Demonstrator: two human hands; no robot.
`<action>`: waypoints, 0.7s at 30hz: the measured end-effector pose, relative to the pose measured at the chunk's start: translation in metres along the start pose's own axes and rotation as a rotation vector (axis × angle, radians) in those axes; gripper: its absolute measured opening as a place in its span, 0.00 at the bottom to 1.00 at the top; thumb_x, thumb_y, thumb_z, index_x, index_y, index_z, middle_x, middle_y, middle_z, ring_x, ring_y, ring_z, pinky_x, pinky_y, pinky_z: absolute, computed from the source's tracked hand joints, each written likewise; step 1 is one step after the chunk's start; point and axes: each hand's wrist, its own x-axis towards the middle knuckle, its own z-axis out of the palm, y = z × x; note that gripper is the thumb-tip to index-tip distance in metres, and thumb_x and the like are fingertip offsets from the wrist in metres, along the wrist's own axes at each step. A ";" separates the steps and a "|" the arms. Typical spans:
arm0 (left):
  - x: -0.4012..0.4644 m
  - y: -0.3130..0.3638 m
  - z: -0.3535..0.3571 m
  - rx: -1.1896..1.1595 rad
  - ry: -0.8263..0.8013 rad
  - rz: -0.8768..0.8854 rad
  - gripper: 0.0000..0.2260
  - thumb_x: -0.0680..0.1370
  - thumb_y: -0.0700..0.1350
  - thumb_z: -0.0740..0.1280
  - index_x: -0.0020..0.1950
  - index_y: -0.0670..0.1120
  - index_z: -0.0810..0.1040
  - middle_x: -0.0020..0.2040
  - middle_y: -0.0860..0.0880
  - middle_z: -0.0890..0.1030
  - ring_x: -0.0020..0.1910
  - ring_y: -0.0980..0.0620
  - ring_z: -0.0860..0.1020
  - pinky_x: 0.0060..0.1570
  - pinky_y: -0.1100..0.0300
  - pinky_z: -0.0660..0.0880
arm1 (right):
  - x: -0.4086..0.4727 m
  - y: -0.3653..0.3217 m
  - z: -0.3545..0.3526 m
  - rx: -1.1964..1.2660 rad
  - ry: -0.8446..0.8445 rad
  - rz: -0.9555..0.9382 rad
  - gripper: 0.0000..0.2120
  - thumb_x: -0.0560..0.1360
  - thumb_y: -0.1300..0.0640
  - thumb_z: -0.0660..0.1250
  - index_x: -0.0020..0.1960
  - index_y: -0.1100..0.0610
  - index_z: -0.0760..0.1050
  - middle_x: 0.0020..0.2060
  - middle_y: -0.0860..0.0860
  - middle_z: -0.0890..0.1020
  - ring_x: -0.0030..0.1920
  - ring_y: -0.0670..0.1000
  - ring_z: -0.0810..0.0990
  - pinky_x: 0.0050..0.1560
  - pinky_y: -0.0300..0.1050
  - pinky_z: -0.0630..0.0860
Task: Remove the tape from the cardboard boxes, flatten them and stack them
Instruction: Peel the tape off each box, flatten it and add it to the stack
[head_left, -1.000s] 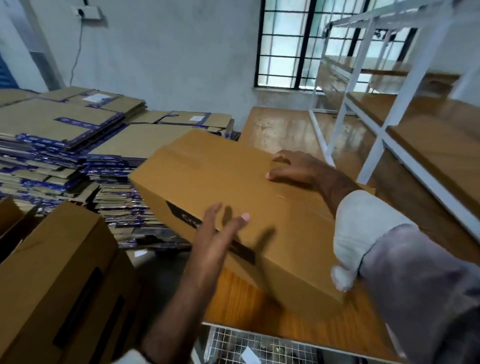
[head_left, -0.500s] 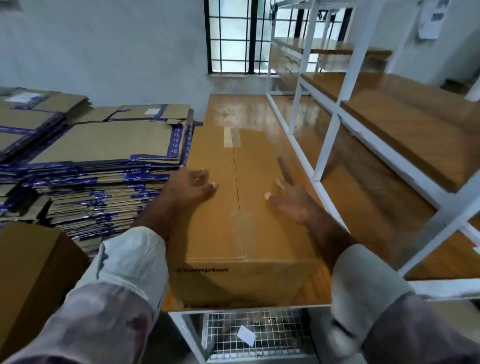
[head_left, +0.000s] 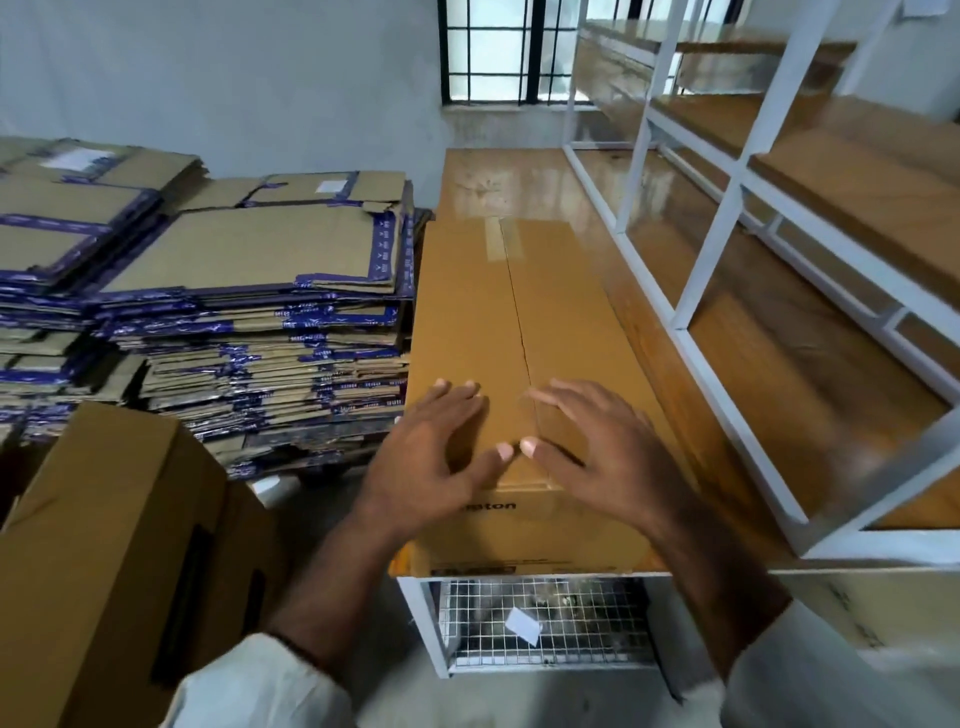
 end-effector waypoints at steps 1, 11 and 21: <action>0.005 -0.002 0.006 0.099 0.008 -0.001 0.41 0.73 0.75 0.50 0.81 0.54 0.63 0.81 0.58 0.60 0.81 0.57 0.52 0.78 0.45 0.57 | 0.004 0.000 0.001 0.008 0.007 0.019 0.34 0.75 0.29 0.55 0.77 0.41 0.66 0.75 0.42 0.69 0.74 0.47 0.67 0.72 0.55 0.64; 0.076 0.011 0.001 0.527 -0.069 0.031 0.34 0.77 0.70 0.48 0.74 0.52 0.70 0.75 0.49 0.70 0.74 0.46 0.68 0.75 0.42 0.60 | 0.068 0.018 -0.003 -0.036 -0.087 0.146 0.27 0.81 0.37 0.61 0.79 0.40 0.63 0.76 0.47 0.67 0.76 0.54 0.64 0.73 0.64 0.62; 0.075 0.009 0.005 0.461 -0.092 0.075 0.46 0.69 0.70 0.38 0.79 0.45 0.66 0.80 0.45 0.64 0.79 0.47 0.61 0.77 0.47 0.55 | 0.096 0.007 0.004 -0.260 -0.026 0.117 0.16 0.80 0.38 0.60 0.64 0.39 0.75 0.64 0.49 0.71 0.65 0.52 0.70 0.64 0.62 0.69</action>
